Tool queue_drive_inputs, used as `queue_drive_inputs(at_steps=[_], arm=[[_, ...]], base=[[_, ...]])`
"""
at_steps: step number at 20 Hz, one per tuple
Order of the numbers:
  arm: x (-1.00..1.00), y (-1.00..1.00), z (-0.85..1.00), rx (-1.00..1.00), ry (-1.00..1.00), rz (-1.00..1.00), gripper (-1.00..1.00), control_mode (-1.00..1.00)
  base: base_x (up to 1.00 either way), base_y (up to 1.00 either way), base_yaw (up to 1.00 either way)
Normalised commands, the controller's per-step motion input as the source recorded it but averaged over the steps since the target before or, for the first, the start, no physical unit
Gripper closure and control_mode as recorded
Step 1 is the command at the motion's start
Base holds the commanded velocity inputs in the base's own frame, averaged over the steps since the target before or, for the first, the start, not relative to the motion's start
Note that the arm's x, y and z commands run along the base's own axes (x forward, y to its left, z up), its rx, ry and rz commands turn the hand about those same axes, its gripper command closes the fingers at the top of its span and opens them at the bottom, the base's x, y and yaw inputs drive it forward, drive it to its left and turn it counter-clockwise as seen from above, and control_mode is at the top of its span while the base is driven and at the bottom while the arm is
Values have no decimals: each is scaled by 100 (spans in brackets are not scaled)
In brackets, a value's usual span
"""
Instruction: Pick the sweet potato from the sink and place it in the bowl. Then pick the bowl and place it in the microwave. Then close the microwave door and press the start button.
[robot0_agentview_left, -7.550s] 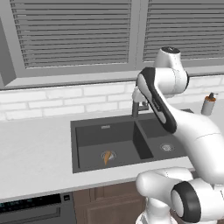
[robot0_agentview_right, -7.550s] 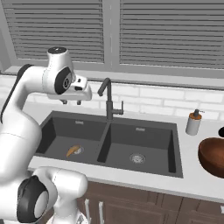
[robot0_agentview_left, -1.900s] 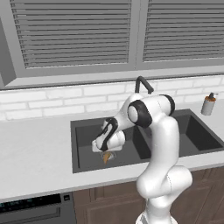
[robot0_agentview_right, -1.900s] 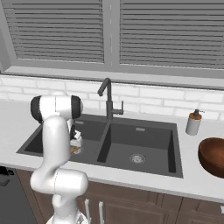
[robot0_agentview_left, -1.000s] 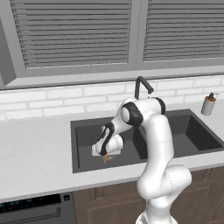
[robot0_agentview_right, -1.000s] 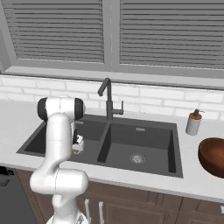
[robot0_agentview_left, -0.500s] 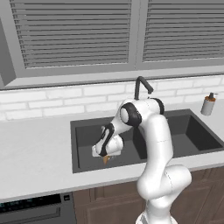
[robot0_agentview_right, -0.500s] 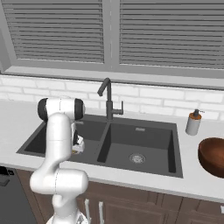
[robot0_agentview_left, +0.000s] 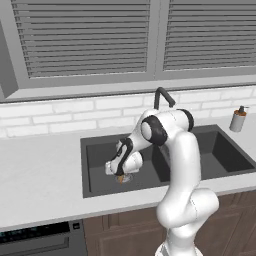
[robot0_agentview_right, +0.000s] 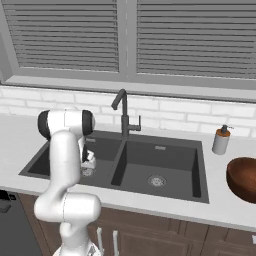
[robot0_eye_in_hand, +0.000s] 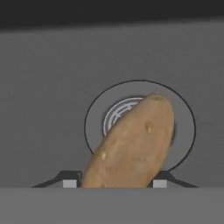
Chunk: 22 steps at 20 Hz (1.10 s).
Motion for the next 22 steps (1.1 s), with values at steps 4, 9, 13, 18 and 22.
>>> queue_drive_inputs(at_steps=[4, 9, 13, 18, 22], arm=[[-32, 1, 100, 0, -20, 0, 100, -100], [-22, 3, 100, 0, -13, 0, 100, -100], [-2, 1, 100, 1, -8, 0, 100, -100], [-16, -2, 100, 3, 0, 0, 100, -100], [-41, -12, 100, 0, -4, 0, 100, -100]], base=[[0, 0, 0], [0, 0, 0], [0, 0, 0], [0, 0, 0], [0, 0, 0]])
